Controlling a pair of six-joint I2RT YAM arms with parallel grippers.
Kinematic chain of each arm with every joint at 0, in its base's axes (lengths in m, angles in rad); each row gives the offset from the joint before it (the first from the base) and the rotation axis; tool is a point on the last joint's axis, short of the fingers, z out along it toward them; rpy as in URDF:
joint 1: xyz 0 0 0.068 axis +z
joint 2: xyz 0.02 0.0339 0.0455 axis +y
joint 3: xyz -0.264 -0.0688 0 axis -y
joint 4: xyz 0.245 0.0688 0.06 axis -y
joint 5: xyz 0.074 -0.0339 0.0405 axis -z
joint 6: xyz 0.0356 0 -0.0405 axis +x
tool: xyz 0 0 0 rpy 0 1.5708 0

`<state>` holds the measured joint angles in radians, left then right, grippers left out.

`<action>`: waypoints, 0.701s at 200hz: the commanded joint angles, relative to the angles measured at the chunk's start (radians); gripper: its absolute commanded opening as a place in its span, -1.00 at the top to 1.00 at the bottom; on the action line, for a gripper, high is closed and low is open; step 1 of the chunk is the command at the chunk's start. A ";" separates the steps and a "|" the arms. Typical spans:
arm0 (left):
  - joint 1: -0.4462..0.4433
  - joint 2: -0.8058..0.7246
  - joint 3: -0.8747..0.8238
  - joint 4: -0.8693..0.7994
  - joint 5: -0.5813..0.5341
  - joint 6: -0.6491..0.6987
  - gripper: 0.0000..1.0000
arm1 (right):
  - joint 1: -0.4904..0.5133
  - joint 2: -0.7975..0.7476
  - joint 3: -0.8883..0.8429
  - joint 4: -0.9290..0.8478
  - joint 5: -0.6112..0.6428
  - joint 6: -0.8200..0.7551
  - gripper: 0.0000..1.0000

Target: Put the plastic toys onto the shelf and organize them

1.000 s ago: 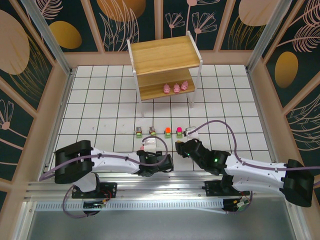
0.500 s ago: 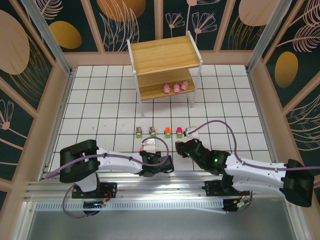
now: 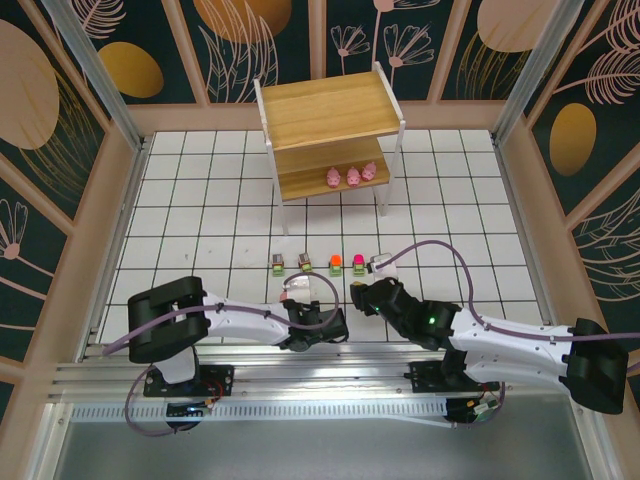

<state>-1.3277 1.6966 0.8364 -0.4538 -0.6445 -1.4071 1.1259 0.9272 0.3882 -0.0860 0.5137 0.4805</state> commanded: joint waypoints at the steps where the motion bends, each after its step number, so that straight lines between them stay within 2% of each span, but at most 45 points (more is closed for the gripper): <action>1: 0.008 0.011 0.027 0.009 -0.018 0.013 0.07 | 0.008 -0.007 -0.002 0.005 -0.003 0.004 -0.14; 97: 0.022 0.047 0.037 0.026 0.002 0.032 0.17 | 0.008 -0.010 -0.003 0.006 0.001 0.004 -0.13; 140: 0.025 0.048 0.037 0.035 0.005 0.043 0.34 | 0.008 -0.010 -0.003 0.004 0.004 0.006 -0.12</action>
<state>-1.3087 1.7290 0.8604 -0.4217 -0.6365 -1.3808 1.1259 0.9272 0.3882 -0.0860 0.5133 0.4805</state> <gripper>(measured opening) 0.348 0.562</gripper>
